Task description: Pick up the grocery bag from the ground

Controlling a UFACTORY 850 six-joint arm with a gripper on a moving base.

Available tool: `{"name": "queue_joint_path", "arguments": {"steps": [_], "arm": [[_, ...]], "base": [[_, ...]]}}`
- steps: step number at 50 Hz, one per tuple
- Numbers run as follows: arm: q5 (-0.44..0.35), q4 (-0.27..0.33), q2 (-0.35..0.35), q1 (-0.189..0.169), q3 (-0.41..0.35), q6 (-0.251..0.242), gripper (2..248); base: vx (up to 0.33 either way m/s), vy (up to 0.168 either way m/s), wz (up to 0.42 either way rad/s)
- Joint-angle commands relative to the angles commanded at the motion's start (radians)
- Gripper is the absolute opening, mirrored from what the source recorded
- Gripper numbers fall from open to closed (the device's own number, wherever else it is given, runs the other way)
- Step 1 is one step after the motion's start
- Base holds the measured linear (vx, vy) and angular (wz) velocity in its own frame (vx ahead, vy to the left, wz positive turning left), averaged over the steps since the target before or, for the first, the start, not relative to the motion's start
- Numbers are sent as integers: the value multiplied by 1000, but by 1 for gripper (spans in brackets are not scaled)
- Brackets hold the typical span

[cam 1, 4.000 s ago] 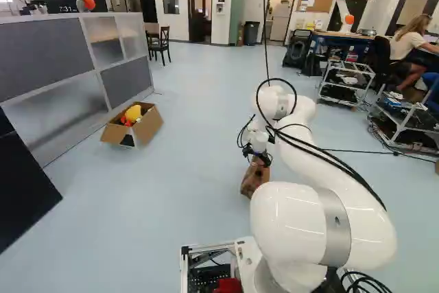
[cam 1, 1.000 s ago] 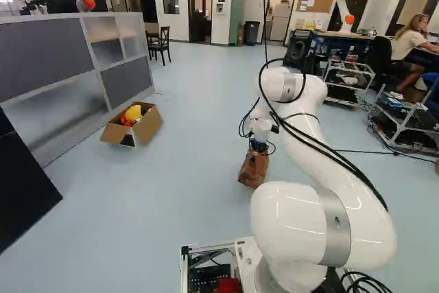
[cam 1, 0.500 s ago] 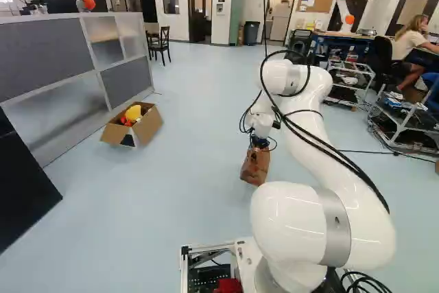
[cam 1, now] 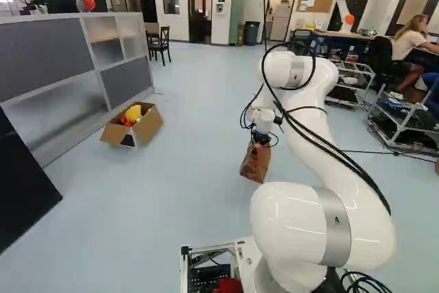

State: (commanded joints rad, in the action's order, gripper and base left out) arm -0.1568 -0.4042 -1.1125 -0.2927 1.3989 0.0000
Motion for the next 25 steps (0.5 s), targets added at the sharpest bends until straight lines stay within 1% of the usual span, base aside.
{"name": "queue_joint_path", "arguments": {"steps": [25], "arm": [[0, 0, 83, 0, -58, 0, 22]], "base": [[0, 0, 0]]}}
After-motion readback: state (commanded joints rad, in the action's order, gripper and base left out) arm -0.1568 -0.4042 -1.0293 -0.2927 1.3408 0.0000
